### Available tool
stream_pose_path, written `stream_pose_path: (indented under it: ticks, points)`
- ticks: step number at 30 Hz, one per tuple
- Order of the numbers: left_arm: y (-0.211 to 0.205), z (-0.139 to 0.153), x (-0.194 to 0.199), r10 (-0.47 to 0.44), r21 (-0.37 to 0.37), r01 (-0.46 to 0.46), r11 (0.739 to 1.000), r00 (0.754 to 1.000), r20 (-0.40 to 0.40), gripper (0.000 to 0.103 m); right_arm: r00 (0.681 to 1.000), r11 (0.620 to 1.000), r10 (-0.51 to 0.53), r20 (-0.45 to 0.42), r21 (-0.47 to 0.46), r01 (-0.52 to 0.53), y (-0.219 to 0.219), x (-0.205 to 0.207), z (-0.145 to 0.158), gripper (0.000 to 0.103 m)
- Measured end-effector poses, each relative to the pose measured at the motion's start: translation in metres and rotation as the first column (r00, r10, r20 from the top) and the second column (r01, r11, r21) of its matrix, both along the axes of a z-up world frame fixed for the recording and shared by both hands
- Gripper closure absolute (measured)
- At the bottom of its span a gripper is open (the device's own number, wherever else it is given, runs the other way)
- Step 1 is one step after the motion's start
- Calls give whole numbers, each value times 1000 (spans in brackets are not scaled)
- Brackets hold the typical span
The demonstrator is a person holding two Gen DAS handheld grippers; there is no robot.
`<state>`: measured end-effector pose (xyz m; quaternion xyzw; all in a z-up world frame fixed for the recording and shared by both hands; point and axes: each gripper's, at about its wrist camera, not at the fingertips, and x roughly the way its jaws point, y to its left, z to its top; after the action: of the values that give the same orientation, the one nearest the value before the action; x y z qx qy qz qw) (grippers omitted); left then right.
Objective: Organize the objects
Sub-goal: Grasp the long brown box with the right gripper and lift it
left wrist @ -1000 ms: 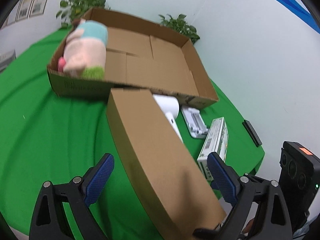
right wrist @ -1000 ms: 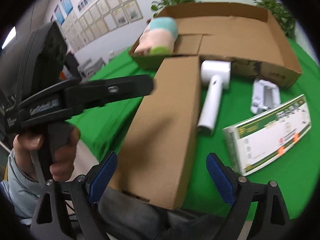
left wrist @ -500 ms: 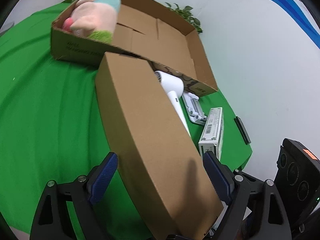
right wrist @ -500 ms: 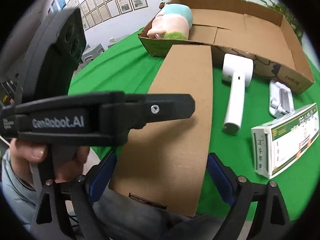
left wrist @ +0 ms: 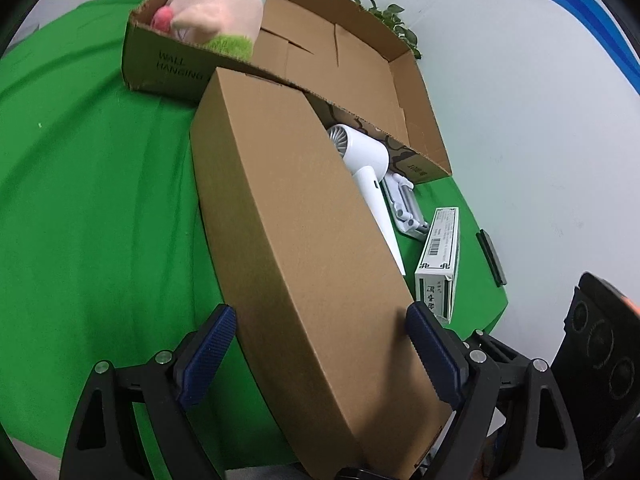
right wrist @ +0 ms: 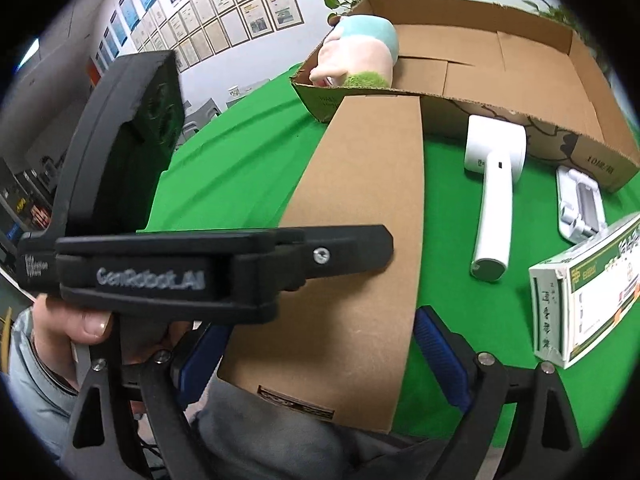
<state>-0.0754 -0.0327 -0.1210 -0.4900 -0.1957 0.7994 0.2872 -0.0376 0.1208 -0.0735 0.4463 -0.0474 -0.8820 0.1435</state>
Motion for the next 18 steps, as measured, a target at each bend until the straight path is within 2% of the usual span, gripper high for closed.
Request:
stream_pose_path:
  ticks: [5, 10, 14, 18]
  points:
    - [3, 2, 2, 5, -7, -5, 1000, 1000, 8, 17, 1000, 1000, -7, -18, -2, 7, 6, 2, 0, 13]
    - [4, 9, 12, -1, -36, 1, 999, 1000, -3, 17, 1000, 995, -23, 3, -97, 23, 15, -2, 0, 14]
    - [-8, 12, 16, 46, -32, -45, 998, 999, 12, 18, 1000, 980, -1, 30, -199, 7, 18, -7, -1, 14]
    - [-13, 15, 20, 67, -33, -66, 997, 998, 19, 19, 1000, 975, 5, 20, -223, 0, 18, -3, 2, 14]
